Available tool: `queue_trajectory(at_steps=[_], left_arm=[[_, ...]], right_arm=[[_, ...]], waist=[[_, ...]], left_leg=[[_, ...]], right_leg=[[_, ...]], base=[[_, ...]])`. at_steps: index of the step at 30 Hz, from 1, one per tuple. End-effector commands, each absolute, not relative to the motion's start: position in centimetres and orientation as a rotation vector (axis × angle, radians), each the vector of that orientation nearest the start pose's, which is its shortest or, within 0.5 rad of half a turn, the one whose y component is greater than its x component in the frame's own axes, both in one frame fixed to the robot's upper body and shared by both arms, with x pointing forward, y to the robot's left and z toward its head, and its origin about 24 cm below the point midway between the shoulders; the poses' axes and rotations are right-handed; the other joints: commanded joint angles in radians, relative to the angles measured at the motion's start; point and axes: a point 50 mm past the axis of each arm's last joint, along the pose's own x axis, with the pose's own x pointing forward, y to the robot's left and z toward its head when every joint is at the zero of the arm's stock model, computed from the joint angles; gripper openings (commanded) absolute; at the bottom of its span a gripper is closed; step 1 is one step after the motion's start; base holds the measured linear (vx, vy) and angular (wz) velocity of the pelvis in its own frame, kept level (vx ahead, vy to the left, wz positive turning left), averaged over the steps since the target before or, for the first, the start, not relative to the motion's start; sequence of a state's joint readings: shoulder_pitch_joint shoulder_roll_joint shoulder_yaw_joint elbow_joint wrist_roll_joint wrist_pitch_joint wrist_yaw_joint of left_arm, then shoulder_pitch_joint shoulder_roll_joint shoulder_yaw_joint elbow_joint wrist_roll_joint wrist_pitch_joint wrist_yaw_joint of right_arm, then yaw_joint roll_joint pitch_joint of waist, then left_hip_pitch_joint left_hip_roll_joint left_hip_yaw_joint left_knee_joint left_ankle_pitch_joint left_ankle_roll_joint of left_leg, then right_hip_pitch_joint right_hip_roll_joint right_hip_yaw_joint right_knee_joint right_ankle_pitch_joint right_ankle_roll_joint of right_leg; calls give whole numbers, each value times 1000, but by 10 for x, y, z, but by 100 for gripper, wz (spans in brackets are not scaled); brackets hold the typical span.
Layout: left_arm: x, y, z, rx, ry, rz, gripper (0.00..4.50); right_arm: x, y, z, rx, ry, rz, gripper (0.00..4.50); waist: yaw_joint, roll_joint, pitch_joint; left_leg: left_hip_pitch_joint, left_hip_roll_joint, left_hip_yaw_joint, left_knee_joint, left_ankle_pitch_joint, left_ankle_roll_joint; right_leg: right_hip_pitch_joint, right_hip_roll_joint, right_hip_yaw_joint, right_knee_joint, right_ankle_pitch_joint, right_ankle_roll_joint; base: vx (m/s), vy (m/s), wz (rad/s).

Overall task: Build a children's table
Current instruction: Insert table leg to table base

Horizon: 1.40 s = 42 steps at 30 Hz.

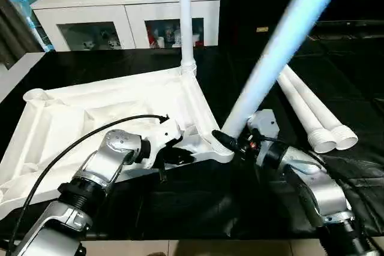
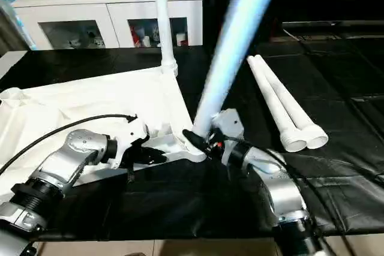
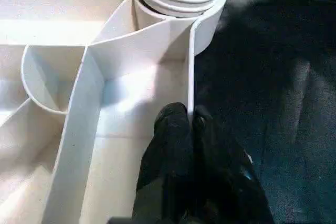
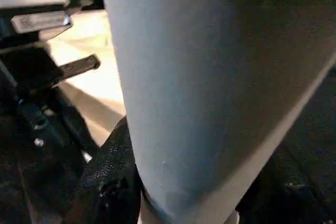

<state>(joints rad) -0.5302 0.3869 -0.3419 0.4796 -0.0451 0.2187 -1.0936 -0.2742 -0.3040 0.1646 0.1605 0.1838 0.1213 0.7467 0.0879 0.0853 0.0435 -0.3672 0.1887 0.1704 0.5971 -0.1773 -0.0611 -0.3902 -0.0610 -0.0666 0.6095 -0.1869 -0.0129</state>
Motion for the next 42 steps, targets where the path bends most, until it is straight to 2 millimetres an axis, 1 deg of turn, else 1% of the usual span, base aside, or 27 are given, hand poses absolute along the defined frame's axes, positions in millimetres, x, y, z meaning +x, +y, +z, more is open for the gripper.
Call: queue_trajectory(at_steps=[1, 2, 3, 4, 5, 6, 7, 8, 10, 12, 15, 18, 19, 20, 21, 23, 26, 28, 29, 31, 32, 33, 37, 40, 42], left_arm=[[316, 136, 56, 379, 438, -1193, 0], [315, 136, 56, 384, 438, -1199, 0], [313, 136, 57, 396, 436, -1223, 0], [312, 137, 57, 402, 435, -1237, 0], [308, 137, 58, 425, 434, -1284, 0], [307, 137, 58, 430, 435, -1292, 0], [305, 137, 58, 449, 442, -1322, 0], [304, 137, 58, 455, 445, -1333, 0], [303, 137, 59, 460, 447, -1348, 0], [302, 136, 59, 480, 452, -1370, 0], [303, 135, 60, 499, 455, -1385, 0], [303, 132, 61, 520, 455, -1426, 0], [303, 131, 61, 523, 458, -1437, 0], [303, 130, 61, 527, 460, -1451, 0], [302, 129, 61, 529, 462, -1459, 0], [301, 128, 60, 544, 470, -1483, 0], [301, 125, 59, 549, 481, -1507, 0], [301, 124, 58, 549, 485, -1510, 0], [301, 124, 57, 550, 487, -1509, 0], [303, 125, 56, 554, 494, -1500, 0], [303, 125, 56, 554, 494, -1499, 0], [303, 125, 55, 549, 497, -1490, 0], [304, 126, 55, 544, 498, -1481, 0], [304, 127, 55, 542, 498, -1474, 0], [304, 127, 55, 540, 497, -1471, 0]], right_arm=[[274, -125, 33, -149, 265, 988, 191], [275, -124, 34, -150, 266, 1001, 191], [276, -122, 34, -149, 268, 1029, 191], [277, -120, 35, -149, 269, 1043, 191], [280, -117, 36, -136, 268, 1080, 191], [281, -116, 36, -128, 268, 1088, 191], [282, -114, 37, -93, 273, 1123, 191], [282, -113, 37, -79, 277, 1142, 191], [281, -113, 35, -78, 290, 1170, 191], [277, -114, 30, -94, 322, 1234, 191], [273, -113, 28, -95, 340, 1279, 191], [267, -113, 26, -80, 359, 1351, 191], [266, -112, 26, -74, 366, 1367, 191], [265, -112, 25, -74, 372, 1384, 191], [264, -112, 25, -74, 376, 1395, 191], [262, -113, 24, -82, 391, 1420, 191], [260, -112, 23, -90, 411, 1452, 191], [259, -112, 22, -95, 417, 1464, 191], [259, -112, 22, -94, 420, 1467, 191], [259, -111, 22, -94, 425, 1473, 191], [259, -111, 22, -94, 425, 1473, 191], [259, -110, 21, -95, 427, 1470, 191], [259, -110, 21, -98, 431, 1469, 191], [260, -110, 21, -98, 433, 1468, 191], [260, -110, 21, -99, 433, 1466, 191]], waist=[[-4, -21, -52], [-5, -20, -51], [-7, -29, -51], [-7, -23, -52], [-8, -29, -52], [-9, -25, -53], [-9, -30, -54], [-11, -29, -54], [-13, -30, -55], [-14, -30, -55], [-12, -33, -55], [-6, -29, -52], [-4, -31, -52], [-3, -28, -50], [-4, -30, -50], [-5, -30, -48], [-5, -30, -42], [-7, -31, -37], [-7, -33, -37], [-6, -34, -39], [-5, -34, -40], [-5, -34, -39], [-5, -35, -40], [-6, -36, -38], [-6, -36, -36]], left_leg=[[12, 32, -18, -77, -307, 24], [11, 33, -17, -78, -303, 25], [10, 34, -16, -78, -302, 26], [10, 34, -19, -79, -305, 24], [9, 35, -18, -79, -303, 26], [9, 37, -20, -80, -305, 23], [7, 39, -21, -82, -299, 24], [9, 39, -20, -82, -304, 24], [9, 40, -18, -81, -297, 23], [9, 40, -17, -82, -291, 22], [9, 39, -14, -80, -283, 26], [13, 39, -13, -80, -290, 27], [13, 41, -14, -82, -291, 26], [13, 41, -14, -83, -296, 24], [14, 42, -15, -84, -306, 22], [16, 42, -16, -86, -323, 18], [18, 41, -16, -88, -351, 14], [26, 40, -18, -90, -383, 10], [28, 40, -20, -92, -393, 6], [32, 41, -20, -94, -387, 8], [32, 42, -20, -94, -380, 8], [30, 44, -19, -97, -369, 12], [29, 43, -18, -99, -357, 15], [30, 43, -18, -99, -365, 15], [31, 43, -20, -100, -377, 12]], right_leg=[[32, -81, 47, -100, -452, -123], [31, -82, 47, -103, -459, -120], [30, -81, 47, -106, -467, -115], [30, -82, 46, -102, -469, -116], [30, -82, 46, -105, -465, -115], [30, -82, 47, -100, -446, -122], [32, -82, 48, -96, -425, -126], [30, -82, 48, -96, -416, -133], [31, -80, 50, -92, -365, -155], [34, -79, 49, -89, -328, -170], [37, -80, 50, -89, -317, -177], [35, -80, 52, -92, -344, -173], [35, -79, 51, -92, -342, -173], [34, -80, 51, -92, -344, -174], [35, -79, 51, -92, -347, -175], [33, -79, 51, -93, -363, -175], [32, -82, 51, -100, -422, -165], [27, -83, 50, -108, -489, -147], [28, -84, 50, -111, -516, -137], [27, -84, 51, -115, -518, -134], [28, -85, 51, -113, -505, -136], [30, -84, 52, -112, -475, -147], [33, -85, 52, -112, -465, -151], [31, -86, 52, -115, -490, -146], [30, -88, 51, -119, -528, -135]], base=[[0, 0, 0], [0, 0, 0], [0, 0, 0], [0, 0, 0], [0, 0, 0], [0, 0, 0], [0, 0, 0], [0, 0, 0], [0, 0, 0], [0, 0, 0], [0, 0, 0], [0, 0, 0], [0, 0, 0], [0, 0, 0], [0, 0, 0], [0, 0, 0], [0, 0, 0], [0, 0, 0], [0, 0, 0], [0, 0, 0], [0, 0, 0], [0, 0, 0], [0, 0, 0], [0, 0, 0], [0, 0, 0]])
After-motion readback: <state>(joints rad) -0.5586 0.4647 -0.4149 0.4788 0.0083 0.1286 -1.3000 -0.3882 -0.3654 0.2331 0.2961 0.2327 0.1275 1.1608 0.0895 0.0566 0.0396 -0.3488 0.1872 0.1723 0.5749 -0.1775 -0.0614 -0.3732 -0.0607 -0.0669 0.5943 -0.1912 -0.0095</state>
